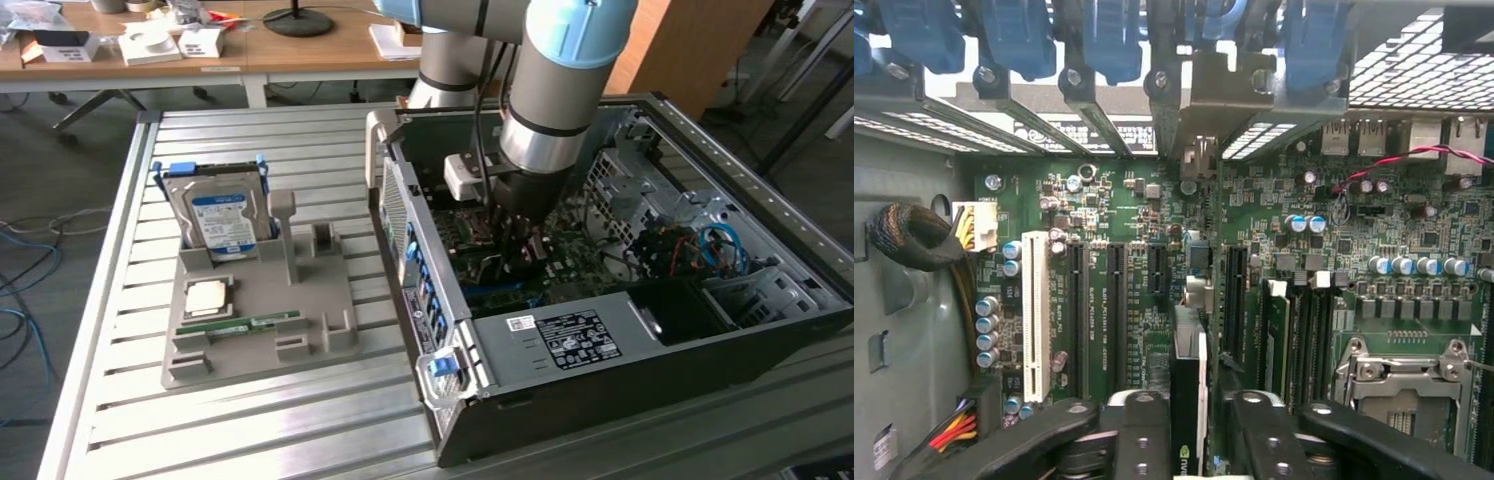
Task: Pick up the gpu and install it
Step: 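Insert the gpu into the slot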
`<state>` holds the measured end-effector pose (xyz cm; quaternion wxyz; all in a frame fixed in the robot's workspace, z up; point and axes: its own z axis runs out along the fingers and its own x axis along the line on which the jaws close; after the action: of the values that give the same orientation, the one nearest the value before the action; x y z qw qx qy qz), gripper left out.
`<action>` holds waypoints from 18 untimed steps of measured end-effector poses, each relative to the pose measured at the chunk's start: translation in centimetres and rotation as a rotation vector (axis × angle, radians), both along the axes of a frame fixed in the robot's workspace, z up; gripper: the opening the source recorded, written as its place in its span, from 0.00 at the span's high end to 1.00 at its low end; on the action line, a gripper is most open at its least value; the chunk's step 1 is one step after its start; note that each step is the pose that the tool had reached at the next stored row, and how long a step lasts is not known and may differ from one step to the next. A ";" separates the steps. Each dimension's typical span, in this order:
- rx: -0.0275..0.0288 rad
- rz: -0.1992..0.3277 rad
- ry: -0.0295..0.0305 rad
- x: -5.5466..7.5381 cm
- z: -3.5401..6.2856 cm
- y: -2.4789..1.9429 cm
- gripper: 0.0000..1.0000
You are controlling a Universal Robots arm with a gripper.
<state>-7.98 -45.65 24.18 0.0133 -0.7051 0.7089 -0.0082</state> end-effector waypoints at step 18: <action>-0.0006 0.000 0.0003 0.0 1.35 -0.01 0.60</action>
<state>-7.98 -45.66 25.53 0.0130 -0.7052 0.7089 -0.0083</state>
